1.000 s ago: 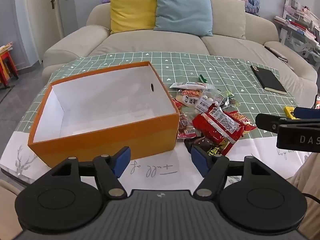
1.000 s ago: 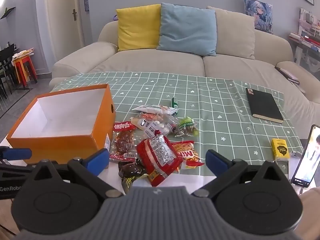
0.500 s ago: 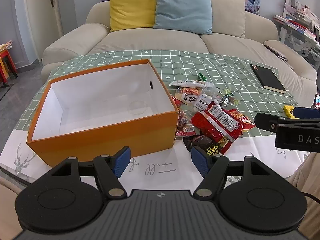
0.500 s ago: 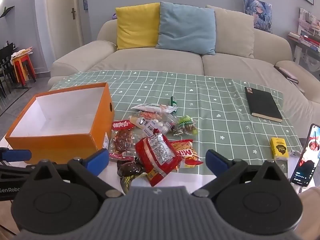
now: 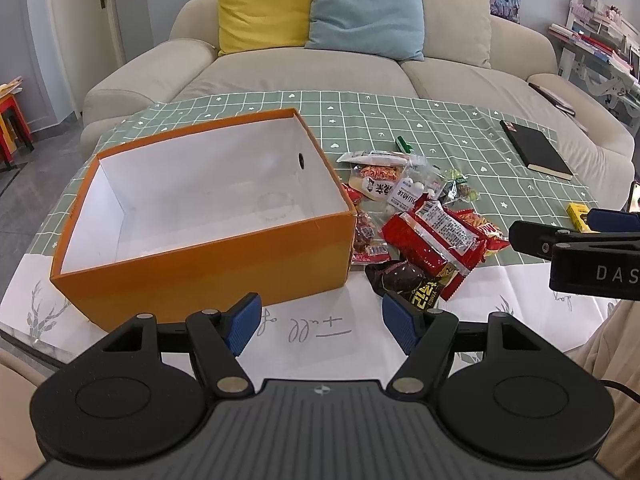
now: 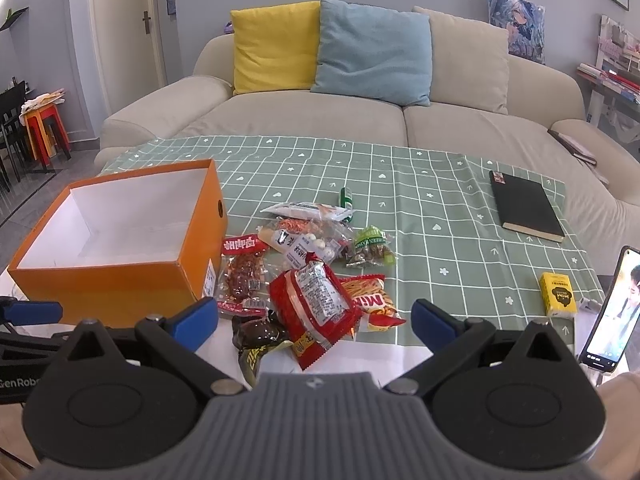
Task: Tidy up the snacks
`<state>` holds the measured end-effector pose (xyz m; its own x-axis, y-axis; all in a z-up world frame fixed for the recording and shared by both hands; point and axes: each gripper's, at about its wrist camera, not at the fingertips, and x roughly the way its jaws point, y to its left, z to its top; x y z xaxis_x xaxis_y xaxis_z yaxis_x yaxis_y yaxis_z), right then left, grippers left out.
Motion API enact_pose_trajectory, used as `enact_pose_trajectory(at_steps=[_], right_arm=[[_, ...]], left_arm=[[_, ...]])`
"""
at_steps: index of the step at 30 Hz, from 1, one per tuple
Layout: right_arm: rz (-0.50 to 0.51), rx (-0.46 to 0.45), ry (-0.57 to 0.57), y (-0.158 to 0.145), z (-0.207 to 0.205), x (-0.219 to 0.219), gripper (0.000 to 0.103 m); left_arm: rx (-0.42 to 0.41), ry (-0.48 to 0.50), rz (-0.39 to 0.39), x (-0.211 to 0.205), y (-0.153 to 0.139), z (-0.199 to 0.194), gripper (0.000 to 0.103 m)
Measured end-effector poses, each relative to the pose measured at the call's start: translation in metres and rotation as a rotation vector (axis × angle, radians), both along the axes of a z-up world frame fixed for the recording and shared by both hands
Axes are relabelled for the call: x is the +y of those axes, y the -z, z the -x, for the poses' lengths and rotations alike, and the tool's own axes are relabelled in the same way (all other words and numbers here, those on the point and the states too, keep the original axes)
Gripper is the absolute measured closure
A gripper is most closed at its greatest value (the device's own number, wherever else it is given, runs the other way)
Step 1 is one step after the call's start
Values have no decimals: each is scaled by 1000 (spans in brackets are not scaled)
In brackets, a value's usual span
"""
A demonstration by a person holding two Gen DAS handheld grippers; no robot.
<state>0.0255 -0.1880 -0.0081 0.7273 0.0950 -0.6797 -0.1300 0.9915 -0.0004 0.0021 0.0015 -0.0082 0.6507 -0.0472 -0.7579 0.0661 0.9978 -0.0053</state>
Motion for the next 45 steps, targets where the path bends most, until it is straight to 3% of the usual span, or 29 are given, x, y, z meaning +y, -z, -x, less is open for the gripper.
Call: enact_pose_trajectory(at_steps=[45], right_arm=[[15,15,-5,6,1,4,4]], left_arm=[[7,1,8,-3,2,2,22]])
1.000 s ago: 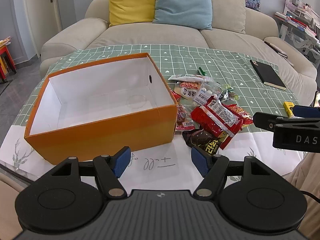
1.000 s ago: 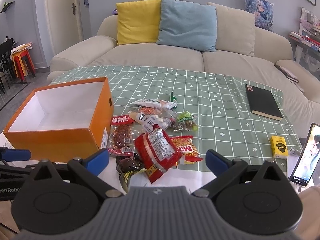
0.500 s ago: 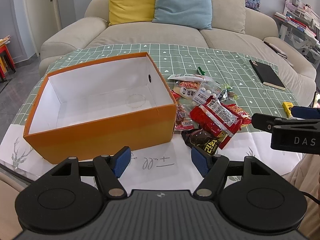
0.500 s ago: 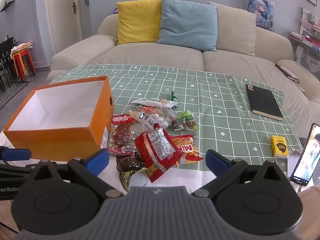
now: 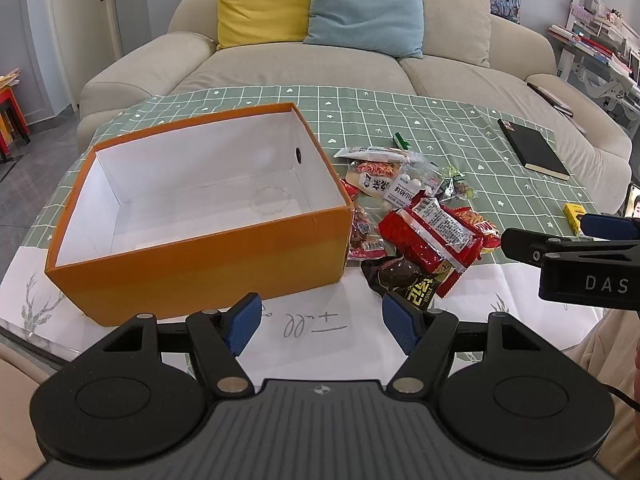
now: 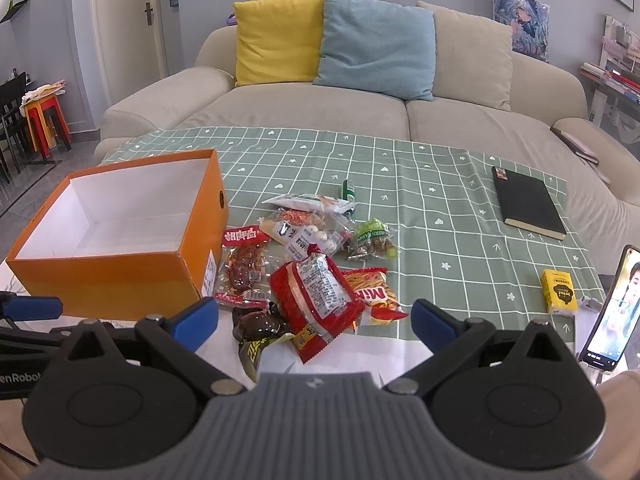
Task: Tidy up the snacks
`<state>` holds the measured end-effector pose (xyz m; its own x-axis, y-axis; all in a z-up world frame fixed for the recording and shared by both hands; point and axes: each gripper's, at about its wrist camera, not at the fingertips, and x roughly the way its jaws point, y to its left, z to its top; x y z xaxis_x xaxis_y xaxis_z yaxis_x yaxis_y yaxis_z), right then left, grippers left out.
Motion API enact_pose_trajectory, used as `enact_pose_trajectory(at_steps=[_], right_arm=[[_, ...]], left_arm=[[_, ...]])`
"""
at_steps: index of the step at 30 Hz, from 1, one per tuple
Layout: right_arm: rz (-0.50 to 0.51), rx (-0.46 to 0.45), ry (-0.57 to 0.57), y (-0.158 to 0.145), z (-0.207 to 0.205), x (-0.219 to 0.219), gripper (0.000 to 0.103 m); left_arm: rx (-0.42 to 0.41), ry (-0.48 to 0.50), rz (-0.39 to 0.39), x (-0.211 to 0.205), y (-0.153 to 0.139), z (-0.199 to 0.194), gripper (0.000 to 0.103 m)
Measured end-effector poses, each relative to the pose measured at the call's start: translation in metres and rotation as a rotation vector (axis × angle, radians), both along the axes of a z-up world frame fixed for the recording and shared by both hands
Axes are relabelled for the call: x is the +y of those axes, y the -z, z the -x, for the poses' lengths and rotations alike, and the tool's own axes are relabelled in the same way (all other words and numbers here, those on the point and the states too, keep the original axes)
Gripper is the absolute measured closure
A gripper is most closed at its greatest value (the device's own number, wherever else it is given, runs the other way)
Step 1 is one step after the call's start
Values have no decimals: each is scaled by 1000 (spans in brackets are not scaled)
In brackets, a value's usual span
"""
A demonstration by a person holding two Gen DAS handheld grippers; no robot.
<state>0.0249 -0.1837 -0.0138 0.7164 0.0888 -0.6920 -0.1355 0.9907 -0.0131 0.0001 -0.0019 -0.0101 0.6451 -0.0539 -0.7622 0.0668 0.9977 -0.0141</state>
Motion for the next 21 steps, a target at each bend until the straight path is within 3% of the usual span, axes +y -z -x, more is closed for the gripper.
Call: enact_pose_trajectory(at_steps=[13,19,21], right_arm=[[-2,24,7,4,-4,-2,4],[-56,28,-3,11,-7,-11,4],[-49,18,-2,15,-8,-13,4]], left_arm=[[15,23,16,-2,2,-3,22],[-4,74,41,-5,0,-7,22],[-4,96,66,-5,2,-10,27]])
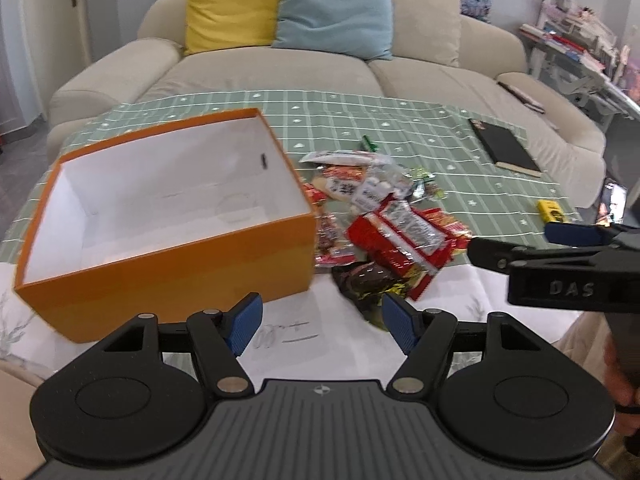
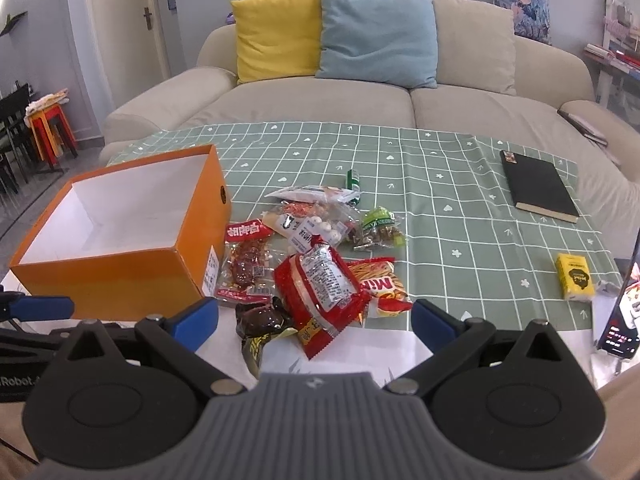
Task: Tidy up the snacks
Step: 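Grasp the dark chocolate snack packet with the left gripper while the right gripper grasps the red chip bag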
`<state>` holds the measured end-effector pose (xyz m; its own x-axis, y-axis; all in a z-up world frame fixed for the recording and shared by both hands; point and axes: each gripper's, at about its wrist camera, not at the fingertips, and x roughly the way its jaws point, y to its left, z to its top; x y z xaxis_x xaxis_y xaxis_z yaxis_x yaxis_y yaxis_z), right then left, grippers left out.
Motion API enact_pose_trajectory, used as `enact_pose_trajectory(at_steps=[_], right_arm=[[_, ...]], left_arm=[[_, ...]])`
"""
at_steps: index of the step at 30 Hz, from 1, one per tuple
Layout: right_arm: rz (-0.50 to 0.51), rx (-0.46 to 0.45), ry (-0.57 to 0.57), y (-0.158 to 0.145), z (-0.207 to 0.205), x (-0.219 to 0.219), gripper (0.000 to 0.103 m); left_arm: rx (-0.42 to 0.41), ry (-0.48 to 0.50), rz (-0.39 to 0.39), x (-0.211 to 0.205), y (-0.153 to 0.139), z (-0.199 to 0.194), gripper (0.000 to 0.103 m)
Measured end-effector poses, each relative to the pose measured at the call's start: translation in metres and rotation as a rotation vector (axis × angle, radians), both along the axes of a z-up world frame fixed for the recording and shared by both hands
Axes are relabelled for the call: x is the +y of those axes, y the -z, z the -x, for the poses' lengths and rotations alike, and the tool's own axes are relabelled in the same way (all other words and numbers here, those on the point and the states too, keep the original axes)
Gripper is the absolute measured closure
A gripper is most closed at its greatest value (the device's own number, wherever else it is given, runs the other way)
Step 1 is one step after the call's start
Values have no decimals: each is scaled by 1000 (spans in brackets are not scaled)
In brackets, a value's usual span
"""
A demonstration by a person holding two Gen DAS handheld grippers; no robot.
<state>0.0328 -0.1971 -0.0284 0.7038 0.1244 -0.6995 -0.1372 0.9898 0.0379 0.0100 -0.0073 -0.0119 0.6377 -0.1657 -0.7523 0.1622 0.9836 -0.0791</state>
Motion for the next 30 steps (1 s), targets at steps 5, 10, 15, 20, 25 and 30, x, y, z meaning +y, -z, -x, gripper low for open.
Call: enact_pose_trajectory(at_steps=[5,10,15,20,25,30], right_arm=[[67,-28,-10,10,-6,-2,16],[104,-1,-63,23,-20,-7,22],[188,-16,-203,35,-33,-2,33],[271,-46,-324,46,-53,1,31],[263,-27,-367,63,-76,3,32],[220,33,-369,82,-90,3,33]], left_arm=[[49,40,71,-3,12,-12,41],[87,44,107,-9,21,-31,41],[121,26,99,-16,35,-51,50],[183,23,180,-19,52,-70,45],[225,-28,212,-21,62,-80,40],[272,-72,208,-26,78,-89,37]])
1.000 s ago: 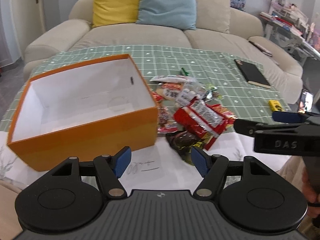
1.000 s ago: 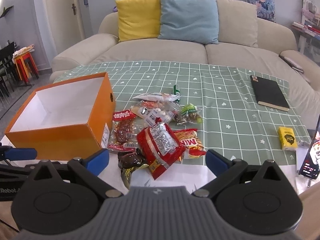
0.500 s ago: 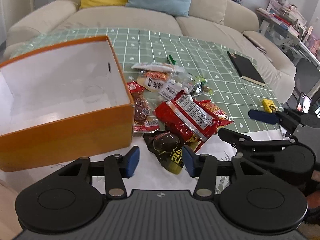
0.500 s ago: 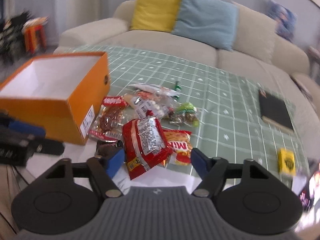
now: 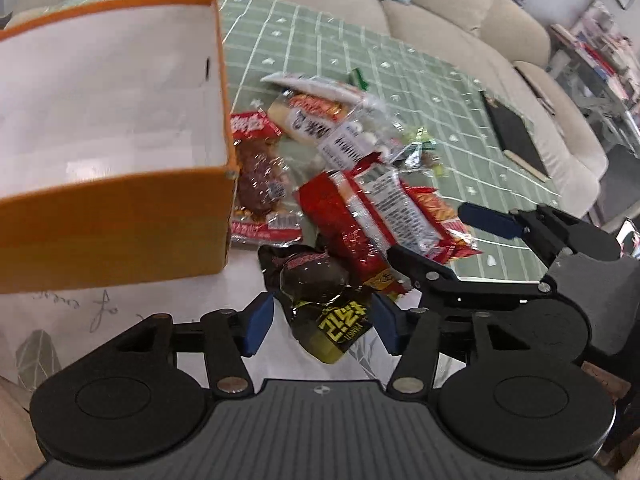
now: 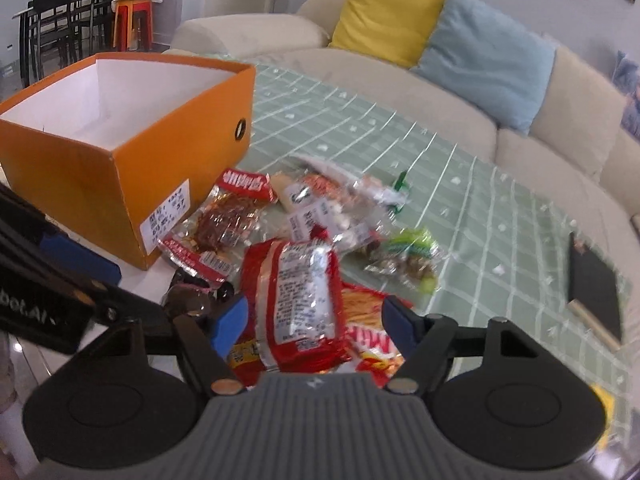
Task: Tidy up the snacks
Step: 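Grasp the dark chocolate snack packet with the left gripper while the right gripper grasps the red chip bag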
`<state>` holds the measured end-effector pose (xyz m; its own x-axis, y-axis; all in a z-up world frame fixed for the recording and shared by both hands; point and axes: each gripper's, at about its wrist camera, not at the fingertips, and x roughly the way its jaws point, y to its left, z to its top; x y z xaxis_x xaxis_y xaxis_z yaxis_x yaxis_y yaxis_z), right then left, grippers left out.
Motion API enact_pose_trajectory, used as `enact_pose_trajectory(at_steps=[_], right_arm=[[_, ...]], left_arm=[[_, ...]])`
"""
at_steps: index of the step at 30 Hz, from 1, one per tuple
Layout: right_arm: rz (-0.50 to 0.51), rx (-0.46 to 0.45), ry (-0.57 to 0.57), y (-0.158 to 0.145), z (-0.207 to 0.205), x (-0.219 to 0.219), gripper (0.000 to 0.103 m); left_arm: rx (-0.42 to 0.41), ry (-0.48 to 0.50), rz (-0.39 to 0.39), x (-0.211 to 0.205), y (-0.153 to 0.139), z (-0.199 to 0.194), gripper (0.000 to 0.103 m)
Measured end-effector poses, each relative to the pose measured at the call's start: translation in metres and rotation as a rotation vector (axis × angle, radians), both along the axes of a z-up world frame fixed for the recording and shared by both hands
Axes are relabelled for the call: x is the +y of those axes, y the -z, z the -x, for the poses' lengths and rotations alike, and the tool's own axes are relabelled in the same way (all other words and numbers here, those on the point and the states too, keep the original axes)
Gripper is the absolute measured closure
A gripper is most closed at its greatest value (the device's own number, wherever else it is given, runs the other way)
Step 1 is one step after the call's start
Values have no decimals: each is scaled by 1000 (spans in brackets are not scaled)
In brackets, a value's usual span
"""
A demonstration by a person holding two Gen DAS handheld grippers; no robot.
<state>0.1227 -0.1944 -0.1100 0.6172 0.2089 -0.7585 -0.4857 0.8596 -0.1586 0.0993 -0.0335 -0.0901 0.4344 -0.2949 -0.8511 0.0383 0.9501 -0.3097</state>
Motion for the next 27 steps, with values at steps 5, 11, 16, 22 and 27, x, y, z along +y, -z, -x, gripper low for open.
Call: enact_pose_trajectory(at_steps=[5,11,16,22,27], right_arm=[[8,24,20,11,-6,-2,33],[-9,14,32,13,-8,-4,50],[-53,13,36,8,-7,-7,70],[-105,41,47,5,-9,-10,76],[-145,63,65,3,-9,-16,78]], left_arm=[[51,-43,6,2,14,-10,36],[94,-87,13,2,24,-20,34],[114,-86,-7,-2,29,-21,33],[125,-62,-33,-8,34,-20,33],[129,-44,-36,-9,34,-20,44]])
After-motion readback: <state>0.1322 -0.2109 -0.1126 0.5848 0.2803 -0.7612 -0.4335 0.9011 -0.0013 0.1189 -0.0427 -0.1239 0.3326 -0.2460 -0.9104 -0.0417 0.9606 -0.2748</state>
